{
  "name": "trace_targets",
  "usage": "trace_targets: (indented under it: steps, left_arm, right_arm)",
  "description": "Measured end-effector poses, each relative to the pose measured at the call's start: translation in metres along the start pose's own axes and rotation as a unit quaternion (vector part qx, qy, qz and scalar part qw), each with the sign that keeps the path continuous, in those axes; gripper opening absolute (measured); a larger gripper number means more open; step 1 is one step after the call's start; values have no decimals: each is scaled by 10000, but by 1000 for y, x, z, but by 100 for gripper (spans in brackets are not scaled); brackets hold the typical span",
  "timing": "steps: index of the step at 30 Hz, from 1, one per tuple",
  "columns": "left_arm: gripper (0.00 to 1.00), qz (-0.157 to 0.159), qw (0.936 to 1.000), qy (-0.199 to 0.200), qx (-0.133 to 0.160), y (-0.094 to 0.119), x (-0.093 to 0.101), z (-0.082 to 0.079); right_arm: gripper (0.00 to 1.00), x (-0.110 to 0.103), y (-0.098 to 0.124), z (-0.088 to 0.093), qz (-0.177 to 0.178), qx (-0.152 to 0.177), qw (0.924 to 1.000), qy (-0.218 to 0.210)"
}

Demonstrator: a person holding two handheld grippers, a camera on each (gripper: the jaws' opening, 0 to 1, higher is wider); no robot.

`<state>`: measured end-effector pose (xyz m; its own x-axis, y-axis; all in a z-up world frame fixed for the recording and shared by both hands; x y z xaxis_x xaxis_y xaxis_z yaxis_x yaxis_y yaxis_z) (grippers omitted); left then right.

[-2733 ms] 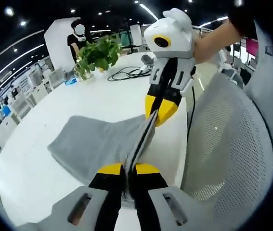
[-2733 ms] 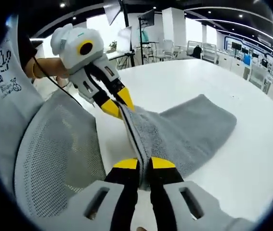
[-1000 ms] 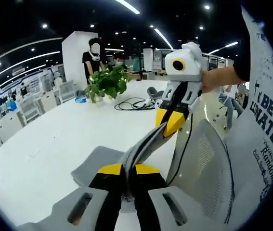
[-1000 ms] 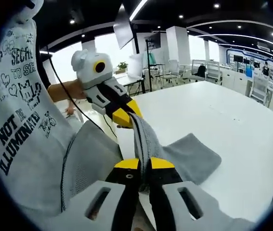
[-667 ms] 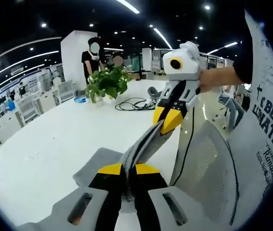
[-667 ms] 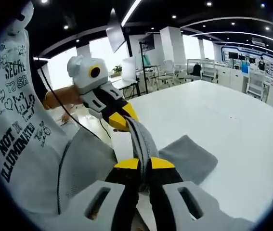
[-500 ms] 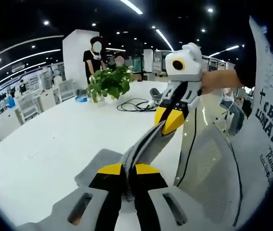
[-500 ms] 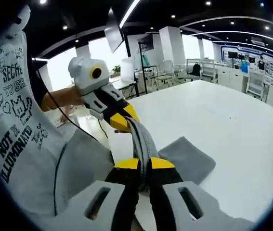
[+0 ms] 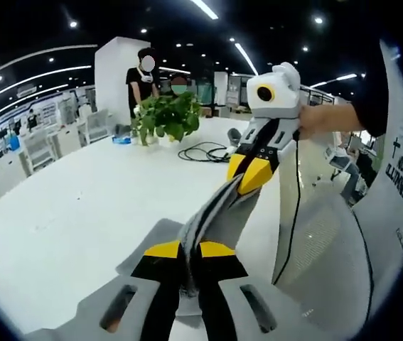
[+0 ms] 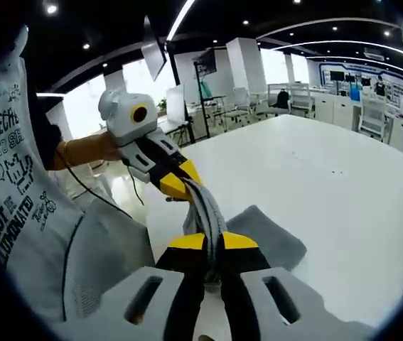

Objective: Fold the towel on the table until its edges align and the towel forms a compact rectangular stack.

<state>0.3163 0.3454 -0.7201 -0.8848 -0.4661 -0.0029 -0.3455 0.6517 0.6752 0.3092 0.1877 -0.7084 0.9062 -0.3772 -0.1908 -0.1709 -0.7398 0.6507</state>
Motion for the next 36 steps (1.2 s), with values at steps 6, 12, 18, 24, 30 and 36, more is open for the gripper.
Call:
trace_targets:
  steps: [6,12,18,24,30,36]
  left_arm:
    - [7,63,9999,103,-49,-11,-18,2]
    - [8,170,9994,208,-202,-27,-35,7]
    - [8,260,9982,194,-504,-49,-50,17]
    - [8,432,9958,301,-747,-74,-62,30]
    - [8,380,9946,565,-788,-88,-68,39]
    - [8,384,9921,819,-871,-100,-75,50]
  right_arm:
    - [4,18,-9,-4,11,-98,9999,64]
    - [5,38,-23,-3,26,-249,9997,-19]
    - [5,57,-39,5,-122,-332,9985,-421]
    - [5,80,-56,18,-218,-480,9957,-764]
    - [5,97,-68,25,-284,-575,9937,-914]
    - [5,112,-81,30,-321,-658,9934,-877]
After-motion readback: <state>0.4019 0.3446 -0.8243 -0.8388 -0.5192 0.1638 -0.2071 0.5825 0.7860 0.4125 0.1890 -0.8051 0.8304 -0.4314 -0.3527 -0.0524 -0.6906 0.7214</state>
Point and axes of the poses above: the point that each gripper's makers call its tool centre point, and the gripper's own axes: y roughly backward along the fingers, x roughly to its right, z roughly out of its underside, the point moved 6 cm from there along y, roughly backward along the fingers, and after that the axes turned 12 degrees about -x, right-handed, at the moved point
